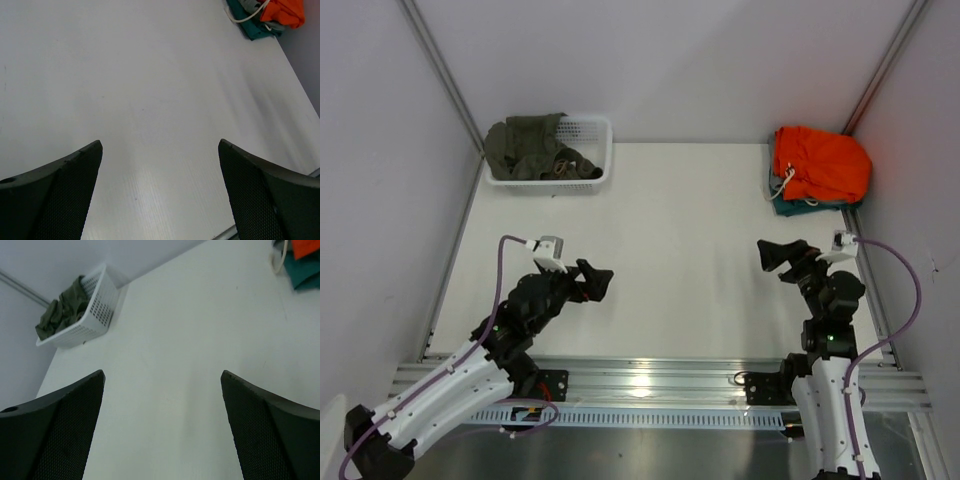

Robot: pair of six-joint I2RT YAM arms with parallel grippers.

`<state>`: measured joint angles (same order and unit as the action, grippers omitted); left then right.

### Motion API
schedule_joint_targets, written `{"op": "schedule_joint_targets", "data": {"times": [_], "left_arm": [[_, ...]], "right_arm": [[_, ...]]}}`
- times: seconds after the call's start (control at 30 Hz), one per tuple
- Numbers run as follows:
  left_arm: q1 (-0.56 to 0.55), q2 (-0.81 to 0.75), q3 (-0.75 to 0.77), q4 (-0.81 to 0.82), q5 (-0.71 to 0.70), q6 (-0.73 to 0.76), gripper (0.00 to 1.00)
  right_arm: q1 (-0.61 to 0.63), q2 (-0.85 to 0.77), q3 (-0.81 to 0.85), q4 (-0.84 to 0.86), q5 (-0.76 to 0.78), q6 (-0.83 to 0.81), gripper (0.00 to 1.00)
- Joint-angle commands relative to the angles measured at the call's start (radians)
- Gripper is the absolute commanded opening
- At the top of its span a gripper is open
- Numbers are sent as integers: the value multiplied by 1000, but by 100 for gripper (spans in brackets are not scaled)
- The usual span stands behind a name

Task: Fold and stack the shorts
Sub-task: Neatly place the folded shorts to the corner

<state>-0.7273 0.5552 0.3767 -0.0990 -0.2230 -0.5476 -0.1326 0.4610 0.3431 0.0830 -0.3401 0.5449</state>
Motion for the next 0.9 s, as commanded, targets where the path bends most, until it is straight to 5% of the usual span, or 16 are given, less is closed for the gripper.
{"op": "schedule_joint_targets", "data": {"times": [0.0, 0.87], "left_arm": [[-3, -69, -50, 1, -82, 57, 99], [-3, -244, -157, 7, -167, 121, 99]], "right_arm": [[21, -13, -100, 58, -72, -13, 99], [36, 15, -208, 159, -105, -10, 99]]}}
